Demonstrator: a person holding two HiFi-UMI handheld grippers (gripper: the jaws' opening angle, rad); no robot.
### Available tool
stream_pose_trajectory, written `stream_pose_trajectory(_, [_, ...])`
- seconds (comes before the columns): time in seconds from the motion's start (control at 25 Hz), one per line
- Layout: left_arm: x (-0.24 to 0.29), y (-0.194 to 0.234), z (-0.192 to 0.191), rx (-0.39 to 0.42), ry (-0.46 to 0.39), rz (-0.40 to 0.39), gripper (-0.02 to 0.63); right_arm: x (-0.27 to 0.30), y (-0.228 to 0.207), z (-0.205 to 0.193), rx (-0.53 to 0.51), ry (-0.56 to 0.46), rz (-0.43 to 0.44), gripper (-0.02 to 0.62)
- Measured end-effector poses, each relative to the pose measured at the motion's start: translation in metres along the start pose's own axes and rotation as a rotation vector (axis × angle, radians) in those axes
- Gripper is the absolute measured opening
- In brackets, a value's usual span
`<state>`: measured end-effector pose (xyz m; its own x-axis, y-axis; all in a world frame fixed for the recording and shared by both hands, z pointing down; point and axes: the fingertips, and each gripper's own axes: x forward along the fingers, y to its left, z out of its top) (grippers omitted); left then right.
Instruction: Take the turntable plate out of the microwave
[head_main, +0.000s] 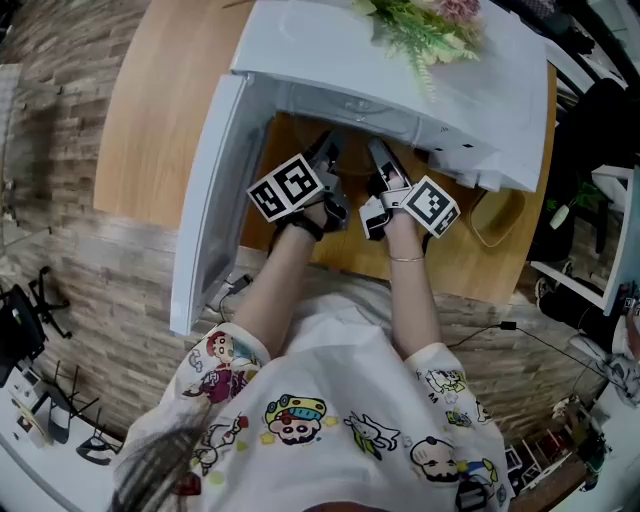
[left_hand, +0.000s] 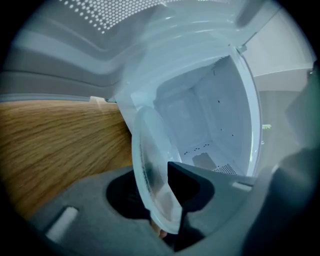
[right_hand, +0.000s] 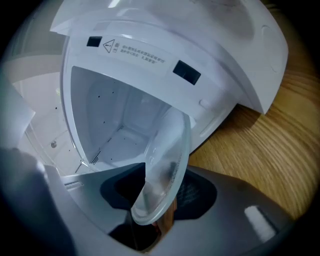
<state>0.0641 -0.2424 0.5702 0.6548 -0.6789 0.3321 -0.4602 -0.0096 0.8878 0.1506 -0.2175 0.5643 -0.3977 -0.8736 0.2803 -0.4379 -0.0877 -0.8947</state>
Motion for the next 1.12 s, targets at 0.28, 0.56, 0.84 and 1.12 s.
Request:
stream_pose_trajectory(0.28, [0.0,-0.002,0.0,-0.012,0.002,-0.011,0.095,0.003,-0.006,0.004,0.09,-0.029,-0.006,0.097])
stream_pose_trajectory(0.56, [-0.001,0.0,0.0,-0.039,0.006,-0.029,0.077,0.004,-0.009,0.003,0.214,-0.042,0.042,0.074])
stream_pose_trajectory(0.84, [-0.005,-0.003,-0.003,-0.041,0.014,-0.043,0.069,-0.002,-0.007,0.001,0.25,-0.054,0.093,0.061])
stream_pose_trajectory(1.12, [-0.017,-0.007,-0.006,-0.036,0.001,-0.062,0.064,-0.012,0.005,-0.005,0.285,-0.075,0.154,0.052])
